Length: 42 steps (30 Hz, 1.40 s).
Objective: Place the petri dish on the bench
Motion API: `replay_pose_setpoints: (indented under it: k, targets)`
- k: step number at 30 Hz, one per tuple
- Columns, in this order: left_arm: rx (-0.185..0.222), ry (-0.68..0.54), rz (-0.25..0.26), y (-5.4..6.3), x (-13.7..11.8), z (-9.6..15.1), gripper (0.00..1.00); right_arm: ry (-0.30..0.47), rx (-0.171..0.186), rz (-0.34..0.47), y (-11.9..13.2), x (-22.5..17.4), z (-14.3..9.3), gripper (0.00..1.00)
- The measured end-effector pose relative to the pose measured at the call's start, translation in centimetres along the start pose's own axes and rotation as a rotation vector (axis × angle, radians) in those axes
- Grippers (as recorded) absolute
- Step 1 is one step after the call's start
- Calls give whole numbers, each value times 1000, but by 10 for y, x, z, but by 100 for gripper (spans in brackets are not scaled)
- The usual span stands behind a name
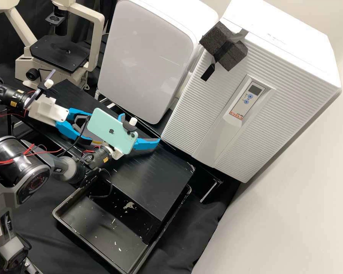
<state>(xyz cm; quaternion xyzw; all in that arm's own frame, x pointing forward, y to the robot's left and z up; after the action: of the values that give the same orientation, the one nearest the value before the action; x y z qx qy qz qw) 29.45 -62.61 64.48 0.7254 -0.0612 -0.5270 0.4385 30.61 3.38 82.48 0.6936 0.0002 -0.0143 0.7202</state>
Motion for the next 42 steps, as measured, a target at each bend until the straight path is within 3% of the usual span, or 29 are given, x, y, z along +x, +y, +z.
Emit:
replay_pose_setpoints:
  k: [16, 21, 25, 29, 30, 36, 38, 42]
  targets:
    - [-4, 2, -7, -3, 1, -1, 100, 0, 0, 0, 0, 0, 0, 100]
    - [47, 27, -3, -7, -2, -4, 100, 0, 0, 0, 0, 0, 0, 100]
    - [135, 115, 39, -7, -18, -6, 100, 0, 0, 0, 0, 0, 0, 100]
    - [242, 245, 109, 1, -47, -9, 100, 0, 0, 0, 0, 0, 0, 100]
    - [250, 268, 127, 3, -53, -10, 100, 0, 0, 0, 0, 0, 0, 100]
    - [230, 324, 240, 10, -88, -12, 100, 0, 0, 0, 0, 0, 0, 100]
    - [208, 324, 280, 9, -98, -13, 100, 0, 0, 0, 0, 0, 0, 100]
    - [202, 333, 321, 4, -109, -17, 100, 0, 0, 0, 0, 0, 0, 100]
